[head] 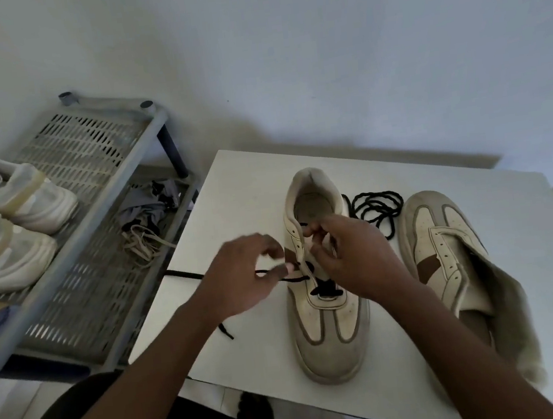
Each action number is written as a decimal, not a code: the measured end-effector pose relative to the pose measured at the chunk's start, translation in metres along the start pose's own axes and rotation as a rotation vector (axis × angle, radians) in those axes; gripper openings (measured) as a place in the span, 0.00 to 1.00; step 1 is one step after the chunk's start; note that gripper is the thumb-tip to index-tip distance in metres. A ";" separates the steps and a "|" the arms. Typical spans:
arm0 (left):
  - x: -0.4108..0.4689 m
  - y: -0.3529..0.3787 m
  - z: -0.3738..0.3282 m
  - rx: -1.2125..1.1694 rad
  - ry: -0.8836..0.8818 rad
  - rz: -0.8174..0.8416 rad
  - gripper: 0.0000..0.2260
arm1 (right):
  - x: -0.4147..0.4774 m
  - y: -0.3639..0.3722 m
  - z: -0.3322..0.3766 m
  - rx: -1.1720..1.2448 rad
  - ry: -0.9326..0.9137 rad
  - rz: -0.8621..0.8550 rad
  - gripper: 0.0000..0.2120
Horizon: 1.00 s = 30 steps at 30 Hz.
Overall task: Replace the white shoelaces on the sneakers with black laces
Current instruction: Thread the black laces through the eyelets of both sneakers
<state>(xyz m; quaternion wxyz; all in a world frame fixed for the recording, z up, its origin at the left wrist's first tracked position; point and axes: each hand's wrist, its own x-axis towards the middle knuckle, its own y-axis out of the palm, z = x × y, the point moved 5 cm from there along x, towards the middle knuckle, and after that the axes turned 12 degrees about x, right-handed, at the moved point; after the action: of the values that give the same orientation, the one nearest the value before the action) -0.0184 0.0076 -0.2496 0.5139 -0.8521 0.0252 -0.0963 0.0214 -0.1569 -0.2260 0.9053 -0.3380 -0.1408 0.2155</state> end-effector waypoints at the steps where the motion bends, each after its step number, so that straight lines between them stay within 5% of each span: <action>1: 0.000 0.007 -0.002 -0.008 0.020 0.049 0.04 | -0.002 0.002 0.002 -0.019 0.029 0.021 0.12; 5: 0.001 0.009 -0.009 -0.056 0.052 0.066 0.03 | -0.010 0.013 0.004 -0.098 0.075 0.063 0.16; 11: -0.001 0.002 0.008 -0.283 -0.218 0.102 0.16 | -0.020 0.022 0.001 -0.171 0.110 0.084 0.15; 16: 0.001 -0.038 0.037 -0.507 -0.392 -0.127 0.14 | -0.021 0.015 -0.004 -0.172 0.165 0.212 0.16; 20: -0.006 -0.034 0.038 -0.225 -0.391 0.071 0.14 | -0.022 0.009 -0.009 -0.086 0.186 0.252 0.24; 25: -0.002 -0.015 0.016 0.180 -0.203 -0.026 0.11 | -0.021 0.008 -0.012 0.093 0.168 0.125 0.24; 30: -0.002 0.014 -0.026 0.030 0.091 0.080 0.10 | -0.024 0.015 -0.011 0.111 0.124 0.009 0.21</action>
<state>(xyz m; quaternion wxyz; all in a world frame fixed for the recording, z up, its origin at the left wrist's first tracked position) -0.0247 -0.0213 -0.2510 0.5281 -0.8375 0.0809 -0.1147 0.0003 -0.1644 -0.2466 0.9287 -0.3006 -0.0708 0.2056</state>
